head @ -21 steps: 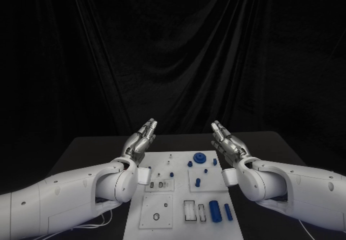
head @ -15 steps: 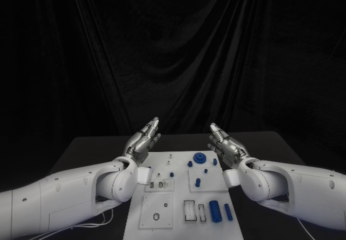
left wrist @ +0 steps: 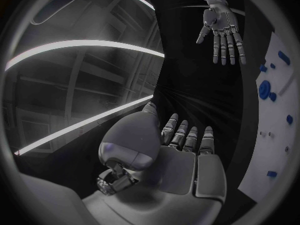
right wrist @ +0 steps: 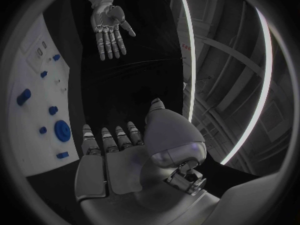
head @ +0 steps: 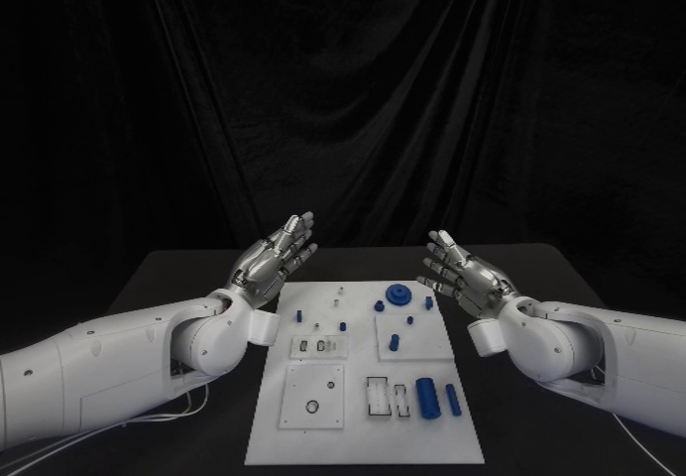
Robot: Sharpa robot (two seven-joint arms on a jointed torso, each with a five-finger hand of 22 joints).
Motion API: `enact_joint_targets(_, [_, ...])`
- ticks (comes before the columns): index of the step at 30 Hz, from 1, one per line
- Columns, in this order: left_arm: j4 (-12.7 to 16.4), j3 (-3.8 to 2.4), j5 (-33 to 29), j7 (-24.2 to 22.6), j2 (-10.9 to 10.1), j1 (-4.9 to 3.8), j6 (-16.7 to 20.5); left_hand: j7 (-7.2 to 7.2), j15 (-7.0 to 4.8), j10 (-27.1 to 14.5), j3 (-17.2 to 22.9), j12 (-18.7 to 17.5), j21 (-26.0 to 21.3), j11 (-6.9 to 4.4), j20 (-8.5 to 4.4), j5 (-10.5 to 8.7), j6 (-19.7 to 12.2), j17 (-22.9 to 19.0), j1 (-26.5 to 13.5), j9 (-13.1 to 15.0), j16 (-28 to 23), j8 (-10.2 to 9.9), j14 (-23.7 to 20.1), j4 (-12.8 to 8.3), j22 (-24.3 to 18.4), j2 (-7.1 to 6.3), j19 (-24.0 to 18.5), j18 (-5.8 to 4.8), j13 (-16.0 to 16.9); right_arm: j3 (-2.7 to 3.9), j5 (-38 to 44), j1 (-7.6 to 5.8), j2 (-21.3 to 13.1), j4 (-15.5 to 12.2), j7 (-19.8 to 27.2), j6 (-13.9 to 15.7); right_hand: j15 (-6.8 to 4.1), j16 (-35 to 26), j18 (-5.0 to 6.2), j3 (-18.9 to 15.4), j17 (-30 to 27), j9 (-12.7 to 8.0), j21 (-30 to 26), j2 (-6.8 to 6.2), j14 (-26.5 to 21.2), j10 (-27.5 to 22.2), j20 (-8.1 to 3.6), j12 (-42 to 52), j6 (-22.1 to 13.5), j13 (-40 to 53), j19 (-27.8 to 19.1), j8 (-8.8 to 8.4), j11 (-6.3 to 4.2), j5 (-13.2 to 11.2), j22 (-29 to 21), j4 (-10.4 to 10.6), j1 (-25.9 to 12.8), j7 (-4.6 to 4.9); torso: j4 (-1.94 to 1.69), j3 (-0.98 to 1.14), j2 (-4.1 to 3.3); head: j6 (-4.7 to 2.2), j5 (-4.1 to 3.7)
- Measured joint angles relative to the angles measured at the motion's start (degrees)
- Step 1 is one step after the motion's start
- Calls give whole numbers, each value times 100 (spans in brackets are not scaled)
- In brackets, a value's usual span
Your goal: Assemble the parts on the task board
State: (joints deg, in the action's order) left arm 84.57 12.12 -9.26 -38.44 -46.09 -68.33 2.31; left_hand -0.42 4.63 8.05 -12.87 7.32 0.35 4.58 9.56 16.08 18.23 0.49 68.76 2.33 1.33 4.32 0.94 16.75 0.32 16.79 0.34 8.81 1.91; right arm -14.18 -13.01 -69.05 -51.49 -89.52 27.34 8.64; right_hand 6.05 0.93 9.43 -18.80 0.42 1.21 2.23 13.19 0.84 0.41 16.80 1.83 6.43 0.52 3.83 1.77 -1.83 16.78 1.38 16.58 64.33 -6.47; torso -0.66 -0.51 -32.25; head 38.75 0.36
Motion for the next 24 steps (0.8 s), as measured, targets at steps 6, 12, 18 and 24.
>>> enact_joint_targets(6, [118,-2,130,-15,-175,0,-298,2,208,240,-9,222,0,303,95,50,124,23,29,0,65,0,120,10,-2,-18,36,0,22,1,165,-49,-209,-88,-14,-290,176,89,-1,12,35,6,136,-51,134,1,12,72,74,12,323,23,103,32,54,12,100,74,-68,-23,-53,143,-49])
enact_joint_targets(12, [341,-1,201,-24,-448,0,-459,-165,330,2,-119,-26,51,234,290,49,-217,18,107,-36,31,-133,98,0,30,-48,83,1,-19,1,308,-125,-376,-202,-54,-462,461,448,-59,156,145,52,489,-105,755,139,9,575,375,92,1221,159,510,392,166,-40,564,368,-101,-38,-86,330,-14])
enact_joint_targets(18, [437,-3,394,-31,-682,-1,-502,-640,239,-365,-236,-443,51,-55,309,49,-910,-27,180,-105,-99,-294,-51,0,19,-60,81,1,-89,-1,440,-320,-462,-243,-127,-555,627,983,-145,379,317,134,1045,-237,2157,779,-3,1597,1076,206,2847,550,1017,1136,297,-335,1431,744,-141,-60,-135,470,42])
enact_joint_targets(24, [580,-2,586,-34,-940,-4,-462,-776,224,-592,-284,-589,51,-282,309,49,-1046,-40,232,-118,-99,-294,-64,0,16,-55,81,2,-123,-3,960,-762,-570,-275,-356,-606,539,1796,1,584,541,159,1585,-375,3880,1453,-45,2176,1350,262,4056,679,1209,1492,467,-931,2233,894,-170,-85,-235,647,84])
